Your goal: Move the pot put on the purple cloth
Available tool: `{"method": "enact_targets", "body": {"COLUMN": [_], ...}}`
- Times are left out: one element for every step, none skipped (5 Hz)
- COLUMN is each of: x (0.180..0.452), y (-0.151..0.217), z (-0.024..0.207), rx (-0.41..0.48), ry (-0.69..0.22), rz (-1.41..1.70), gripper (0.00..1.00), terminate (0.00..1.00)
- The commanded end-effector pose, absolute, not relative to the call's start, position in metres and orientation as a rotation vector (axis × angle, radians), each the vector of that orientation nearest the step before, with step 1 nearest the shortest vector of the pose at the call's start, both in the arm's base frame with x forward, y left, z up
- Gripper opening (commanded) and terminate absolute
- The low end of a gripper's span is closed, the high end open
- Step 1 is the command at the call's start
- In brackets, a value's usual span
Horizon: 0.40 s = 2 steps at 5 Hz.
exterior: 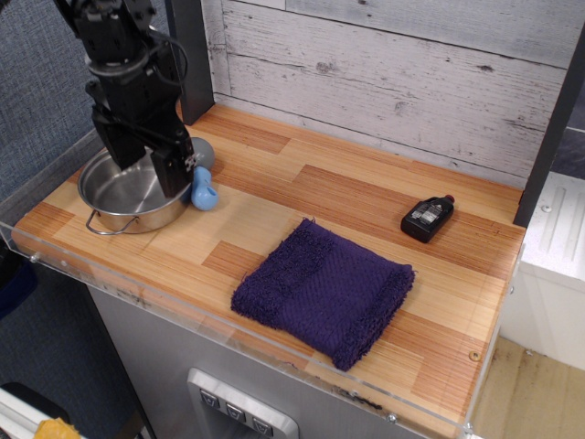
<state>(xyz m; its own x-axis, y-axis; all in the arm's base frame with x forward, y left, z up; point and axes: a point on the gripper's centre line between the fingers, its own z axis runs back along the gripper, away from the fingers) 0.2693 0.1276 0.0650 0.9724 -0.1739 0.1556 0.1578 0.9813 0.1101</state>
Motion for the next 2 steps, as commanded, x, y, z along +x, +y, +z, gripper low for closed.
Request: {"method": "enact_targets", "body": {"x": [0.272, 0.276], "y": [0.137, 0.135], "z": [0.053, 0.043], "rx": [0.125, 0.114], "ry": [-0.141, -0.116], "rz": [-0.189, -0.195], "gripper": [1.00, 1.00], "terminate": [0.00, 0.00]}}
